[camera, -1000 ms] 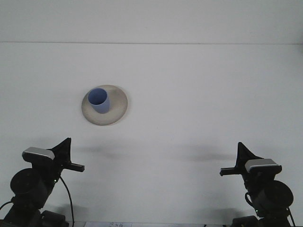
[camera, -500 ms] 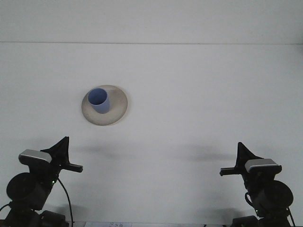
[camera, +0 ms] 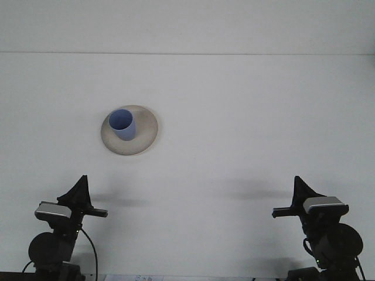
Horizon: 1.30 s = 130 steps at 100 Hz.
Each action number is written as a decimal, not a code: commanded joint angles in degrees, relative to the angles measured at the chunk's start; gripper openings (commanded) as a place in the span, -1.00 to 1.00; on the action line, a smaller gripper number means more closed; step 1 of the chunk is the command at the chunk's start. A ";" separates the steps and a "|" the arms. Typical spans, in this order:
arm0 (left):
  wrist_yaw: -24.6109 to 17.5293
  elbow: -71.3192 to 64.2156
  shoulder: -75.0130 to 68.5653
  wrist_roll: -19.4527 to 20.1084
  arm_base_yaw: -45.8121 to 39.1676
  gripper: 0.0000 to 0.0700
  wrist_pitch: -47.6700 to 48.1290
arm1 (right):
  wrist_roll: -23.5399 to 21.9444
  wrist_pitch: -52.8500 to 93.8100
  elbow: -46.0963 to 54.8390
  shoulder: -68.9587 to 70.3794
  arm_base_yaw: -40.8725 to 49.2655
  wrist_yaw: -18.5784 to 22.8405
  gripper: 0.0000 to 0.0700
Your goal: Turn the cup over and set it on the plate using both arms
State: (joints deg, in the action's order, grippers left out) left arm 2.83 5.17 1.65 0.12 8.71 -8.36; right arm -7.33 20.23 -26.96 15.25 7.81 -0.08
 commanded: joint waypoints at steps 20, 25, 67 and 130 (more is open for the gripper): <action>0.17 -4.44 -1.49 -3.85 -3.10 -0.96 -3.43 | -0.37 -0.87 -0.50 0.17 0.09 0.04 -1.00; 0.15 -4.37 -1.49 -4.33 -3.50 -0.96 -2.89 | -0.37 -0.90 -0.50 0.17 0.09 0.02 -1.00; 0.15 -4.37 -1.46 -4.24 -5.64 -0.96 -3.69 | -0.37 -0.90 -0.50 0.17 0.09 0.02 -1.00; 0.15 -4.37 -1.46 -4.24 -5.64 -0.96 -3.72 | -0.37 -0.90 -0.50 0.17 0.09 0.02 -1.00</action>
State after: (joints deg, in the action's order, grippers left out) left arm 2.85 1.91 0.25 -3.97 3.07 -11.40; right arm -7.33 20.10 -26.96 15.25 7.81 -0.08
